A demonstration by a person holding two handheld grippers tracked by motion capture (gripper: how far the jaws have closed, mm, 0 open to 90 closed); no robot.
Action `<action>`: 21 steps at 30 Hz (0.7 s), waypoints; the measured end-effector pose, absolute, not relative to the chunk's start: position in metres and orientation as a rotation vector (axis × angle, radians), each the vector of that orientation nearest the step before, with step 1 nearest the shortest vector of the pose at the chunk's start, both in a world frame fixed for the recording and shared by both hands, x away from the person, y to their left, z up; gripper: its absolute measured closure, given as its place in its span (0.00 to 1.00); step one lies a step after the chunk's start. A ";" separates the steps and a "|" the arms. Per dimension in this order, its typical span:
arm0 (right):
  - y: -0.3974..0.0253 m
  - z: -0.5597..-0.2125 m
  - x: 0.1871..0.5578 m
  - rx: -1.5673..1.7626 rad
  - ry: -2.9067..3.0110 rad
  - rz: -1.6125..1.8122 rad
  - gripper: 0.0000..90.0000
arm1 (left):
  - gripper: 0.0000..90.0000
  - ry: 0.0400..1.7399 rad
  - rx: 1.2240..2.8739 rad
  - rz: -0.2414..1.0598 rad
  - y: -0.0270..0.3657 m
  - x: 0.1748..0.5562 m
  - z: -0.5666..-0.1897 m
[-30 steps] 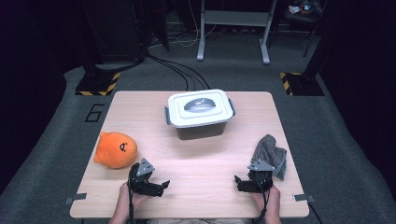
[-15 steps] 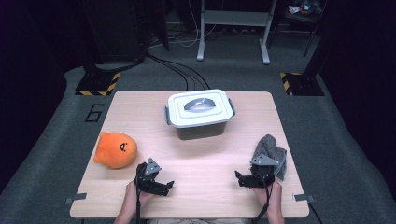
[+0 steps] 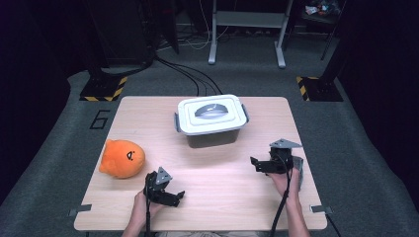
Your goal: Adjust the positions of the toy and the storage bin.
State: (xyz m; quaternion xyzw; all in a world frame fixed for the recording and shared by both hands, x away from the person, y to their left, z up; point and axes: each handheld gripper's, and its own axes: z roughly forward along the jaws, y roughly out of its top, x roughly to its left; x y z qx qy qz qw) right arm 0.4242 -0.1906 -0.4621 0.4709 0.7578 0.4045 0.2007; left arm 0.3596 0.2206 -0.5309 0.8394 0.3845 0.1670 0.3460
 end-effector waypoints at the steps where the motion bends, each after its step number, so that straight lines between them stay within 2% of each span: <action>1: -0.190 -0.460 0.428 1.319 2.123 1.143 0.06 | 0.00 0.999 2.177 0.433 0.221 0.359 -0.531; 14: -0.174 -0.431 0.463 1.261 2.127 1.198 0.18 | 0.00 0.993 2.180 0.434 0.221 0.360 -0.531; 21: -0.164 -0.410 0.485 1.237 2.111 1.209 0.32 | 0.00 0.991 2.182 0.432 0.221 0.359 -0.531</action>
